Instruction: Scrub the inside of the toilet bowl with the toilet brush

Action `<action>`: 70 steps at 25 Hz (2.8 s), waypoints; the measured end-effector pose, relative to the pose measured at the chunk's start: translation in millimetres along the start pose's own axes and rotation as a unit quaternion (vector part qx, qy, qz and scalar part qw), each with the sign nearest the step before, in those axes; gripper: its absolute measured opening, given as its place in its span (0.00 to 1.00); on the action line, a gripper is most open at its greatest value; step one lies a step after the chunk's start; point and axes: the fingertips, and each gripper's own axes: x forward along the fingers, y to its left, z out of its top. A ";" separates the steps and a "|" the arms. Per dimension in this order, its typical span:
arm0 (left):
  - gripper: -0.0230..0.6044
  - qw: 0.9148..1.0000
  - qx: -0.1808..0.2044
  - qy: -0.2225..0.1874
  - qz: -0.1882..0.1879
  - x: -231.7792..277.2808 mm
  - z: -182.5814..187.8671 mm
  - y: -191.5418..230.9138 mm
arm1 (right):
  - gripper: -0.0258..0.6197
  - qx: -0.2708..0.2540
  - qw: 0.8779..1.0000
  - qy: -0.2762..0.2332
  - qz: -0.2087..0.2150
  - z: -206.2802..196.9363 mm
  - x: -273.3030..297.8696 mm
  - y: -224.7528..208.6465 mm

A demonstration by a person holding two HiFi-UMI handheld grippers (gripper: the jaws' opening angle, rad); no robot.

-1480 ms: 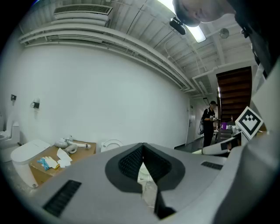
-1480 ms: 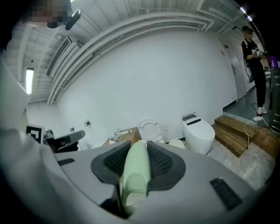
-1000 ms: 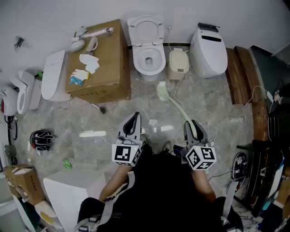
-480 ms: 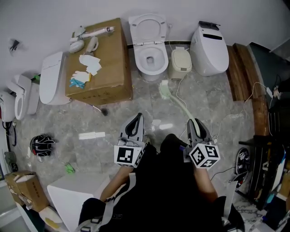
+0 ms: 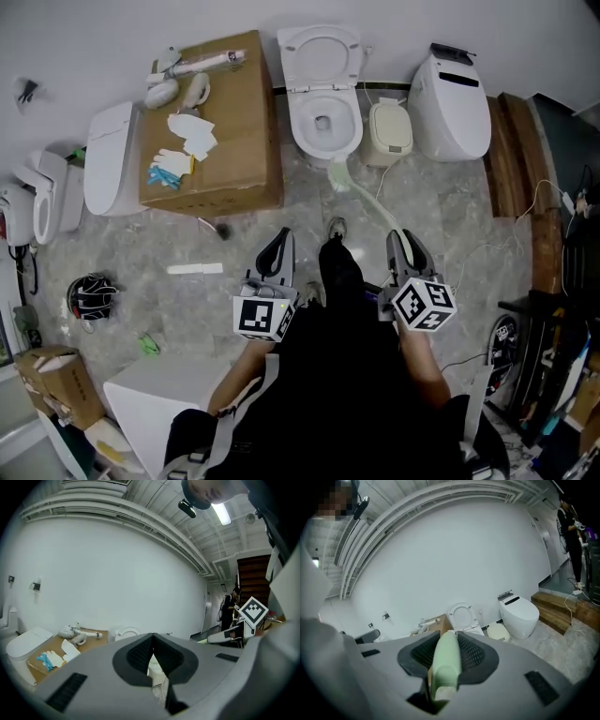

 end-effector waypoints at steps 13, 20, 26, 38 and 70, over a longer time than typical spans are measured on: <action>0.05 1.000 0.013 0.001 0.028 192.7 53.9 64.9 | 0.23 0.009 0.999 0.049 0.022 92.7 200.9 -53.9; 0.05 1.000 0.016 0.013 0.023 271.7 62.2 96.7 | 0.23 0.058 0.996 0.074 -0.001 110.3 295.5 -88.7; 0.05 1.000 -0.004 0.024 0.003 347.8 53.1 146.0 | 0.23 0.132 0.985 0.099 -0.051 102.9 396.2 -111.7; 0.05 0.997 -0.004 0.067 -0.043 510.9 37.9 252.7 | 0.23 0.333 0.913 0.139 -0.189 17.5 593.8 -152.3; 0.05 0.991 -0.054 0.119 -0.043 555.4 -27.3 335.5 | 0.23 0.485 0.798 0.220 -0.282 -139.7 714.2 -157.6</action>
